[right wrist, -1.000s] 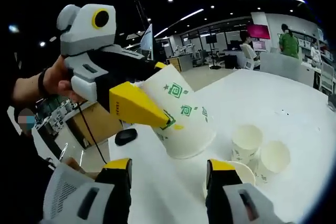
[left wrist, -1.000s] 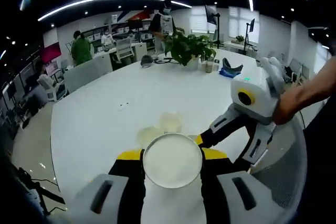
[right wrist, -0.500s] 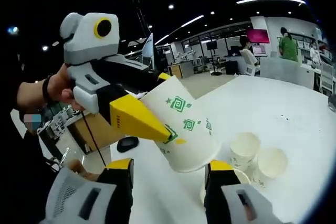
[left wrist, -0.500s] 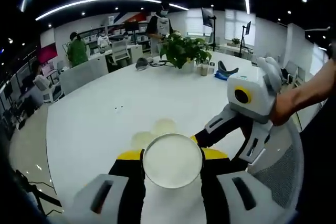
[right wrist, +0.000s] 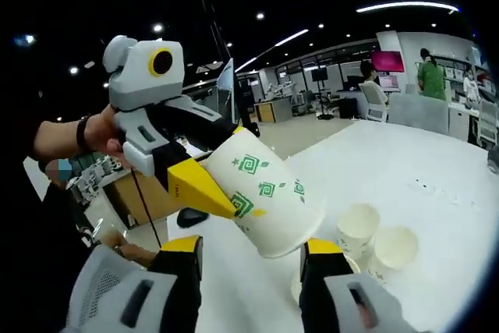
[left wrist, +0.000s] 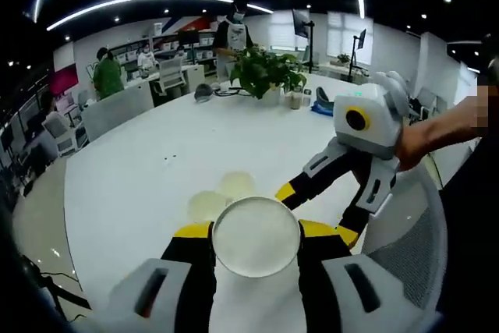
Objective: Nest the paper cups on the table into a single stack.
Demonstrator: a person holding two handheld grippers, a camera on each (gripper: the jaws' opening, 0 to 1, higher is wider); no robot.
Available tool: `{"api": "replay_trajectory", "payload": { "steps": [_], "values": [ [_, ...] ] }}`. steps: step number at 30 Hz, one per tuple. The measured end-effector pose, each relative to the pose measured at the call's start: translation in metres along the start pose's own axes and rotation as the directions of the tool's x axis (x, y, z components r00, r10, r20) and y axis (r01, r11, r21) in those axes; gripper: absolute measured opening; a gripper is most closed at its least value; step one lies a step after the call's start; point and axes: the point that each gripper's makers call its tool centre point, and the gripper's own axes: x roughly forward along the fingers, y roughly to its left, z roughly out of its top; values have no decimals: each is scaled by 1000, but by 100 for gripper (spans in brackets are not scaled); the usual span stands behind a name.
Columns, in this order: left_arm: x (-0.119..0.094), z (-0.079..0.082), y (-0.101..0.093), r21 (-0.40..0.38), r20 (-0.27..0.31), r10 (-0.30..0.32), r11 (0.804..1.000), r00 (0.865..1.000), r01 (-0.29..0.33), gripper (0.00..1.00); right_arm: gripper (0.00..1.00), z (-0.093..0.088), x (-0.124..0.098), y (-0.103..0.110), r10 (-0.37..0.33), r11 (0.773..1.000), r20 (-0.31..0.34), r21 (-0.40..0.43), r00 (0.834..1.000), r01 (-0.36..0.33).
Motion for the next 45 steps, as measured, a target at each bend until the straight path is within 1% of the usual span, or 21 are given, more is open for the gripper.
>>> {"api": "replay_trajectory", "payload": {
  "steps": [3,5,7,10,12,14,16,18,23,26,28,31,35,37,38,39,41,45],
  "values": [
    [0,-1,-3,-25,6,-21,999,1000,22,39,46,-1,-4,-2,3,1000,-3,-22,1000,-3],
    [0,-4,-1,-35,8,-26,999,1000,26,39,45,-2,-6,-2,7,999,-8,-33,1000,-8],
    [1,-4,-6,-40,8,-34,999,999,35,39,44,-3,-8,-1,11,999,-12,-41,1000,-11],
    [0,-5,-8,-58,19,-52,997,998,53,39,39,-3,-11,-3,15,999,-11,-40,1000,-15],
    [-3,-3,-15,-82,39,-78,993,996,81,39,37,-3,-12,-4,22,999,-5,-41,1000,-22],
    [-6,-2,-17,-95,54,-97,990,994,101,39,34,-2,-13,-6,33,999,7,-38,999,-32],
    [-8,-1,-19,-100,64,-106,989,992,112,39,32,2,-14,-4,49,999,32,-19,998,-49],
    [-9,-1,-22,-102,71,-117,987,991,124,39,31,5,-14,-4,58,998,50,-3,997,-58],
    [-10,1,-22,-100,82,-140,984,987,148,39,29,7,-13,2,90,996,63,13,994,-91],
    [-11,0,-23,-99,90,-159,981,983,167,39,28,9,-14,3,113,993,85,34,990,-116],
    [-10,-3,-24,-87,81,-171,980,982,177,39,27,10,-15,2,118,991,100,46,988,-123],
    [-10,-8,-28,-71,67,-194,978,979,198,39,23,12,-16,7,132,990,104,45,986,-137],
    [-9,-11,-33,-65,57,-202,977,978,205,38,21,8,-15,9,143,989,84,32,986,-146],
    [-8,-14,-31,-60,49,-207,976,977,210,38,19,5,-15,9,147,988,73,26,986,-149],
    [-7,-16,-32,-52,42,-213,975,976,215,38,18,3,-15,11,157,987,63,17,986,-158],
    [-7,-19,-33,-44,29,-218,975,976,219,38,18,2,-15,10,152,988,59,14,987,-153],
    [-6,-22,-34,-36,15,-224,974,975,224,38,16,2,-16,11,161,987,60,11,985,-162],
    [-8,-23,-42,-28,3,-231,973,973,231,38,15,0,-16,10,172,985,45,-10,984,-171]
  ]
}}
